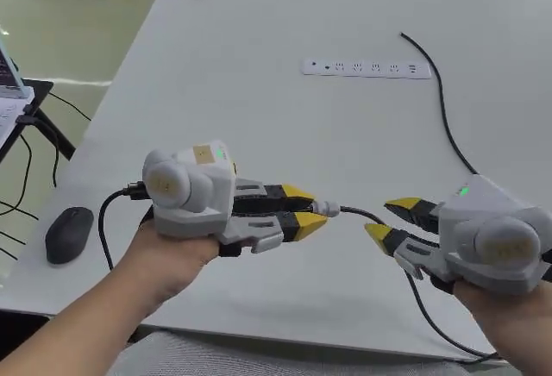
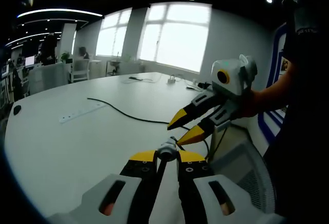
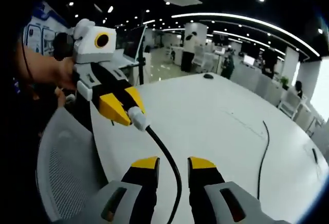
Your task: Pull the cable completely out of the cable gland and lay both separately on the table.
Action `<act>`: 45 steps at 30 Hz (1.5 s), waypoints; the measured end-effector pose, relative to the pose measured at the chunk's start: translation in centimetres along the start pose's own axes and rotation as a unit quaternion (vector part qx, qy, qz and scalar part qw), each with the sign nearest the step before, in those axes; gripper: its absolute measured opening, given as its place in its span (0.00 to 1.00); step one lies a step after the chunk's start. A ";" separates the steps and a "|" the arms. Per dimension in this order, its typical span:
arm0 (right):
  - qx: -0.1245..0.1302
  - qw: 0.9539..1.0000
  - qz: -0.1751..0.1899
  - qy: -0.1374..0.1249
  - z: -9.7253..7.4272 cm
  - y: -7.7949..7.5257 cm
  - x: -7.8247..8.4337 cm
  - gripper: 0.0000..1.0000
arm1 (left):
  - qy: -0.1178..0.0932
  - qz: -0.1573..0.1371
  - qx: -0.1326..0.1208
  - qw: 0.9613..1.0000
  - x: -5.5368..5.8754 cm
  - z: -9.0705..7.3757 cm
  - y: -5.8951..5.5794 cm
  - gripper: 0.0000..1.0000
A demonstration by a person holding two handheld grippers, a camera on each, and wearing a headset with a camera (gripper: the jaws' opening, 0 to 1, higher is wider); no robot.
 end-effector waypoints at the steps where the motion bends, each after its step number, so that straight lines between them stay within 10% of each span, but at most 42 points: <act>1: -0.002 1.000 -0.002 0.002 0.1 0.2 -0.3 0.18 | 0.000 0.000 0.001 1.000 0.0 0.0 0.0 0.15; 19: -0.010 0.991 -0.127 0.038 1.8 2.1 -1.7 0.02 | 0.007 0.004 0.005 1.000 0.2 0.0 -0.4 0.15; 32: -0.003 1.000 -0.024 0.016 1.6 1.6 -0.7 0.01 | 0.004 0.005 0.003 1.000 0.4 0.0 -0.6 0.15; 45: 0.019 0.997 0.075 0.023 1.4 -0.4 1.9 0.00 | -0.004 -0.002 0.002 1.000 0.1 -0.5 -0.3 0.15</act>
Point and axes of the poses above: the centre of the closed fingertips' face, and the gripper's own axes: z roughly forward along the fingers, y roughly to its left, x roughly out of its underside, the point moved 9 cm from there along -z, roughly backward along the fingers, and after that the axes turned 7 degrees about -x, right-handed, at the moved point
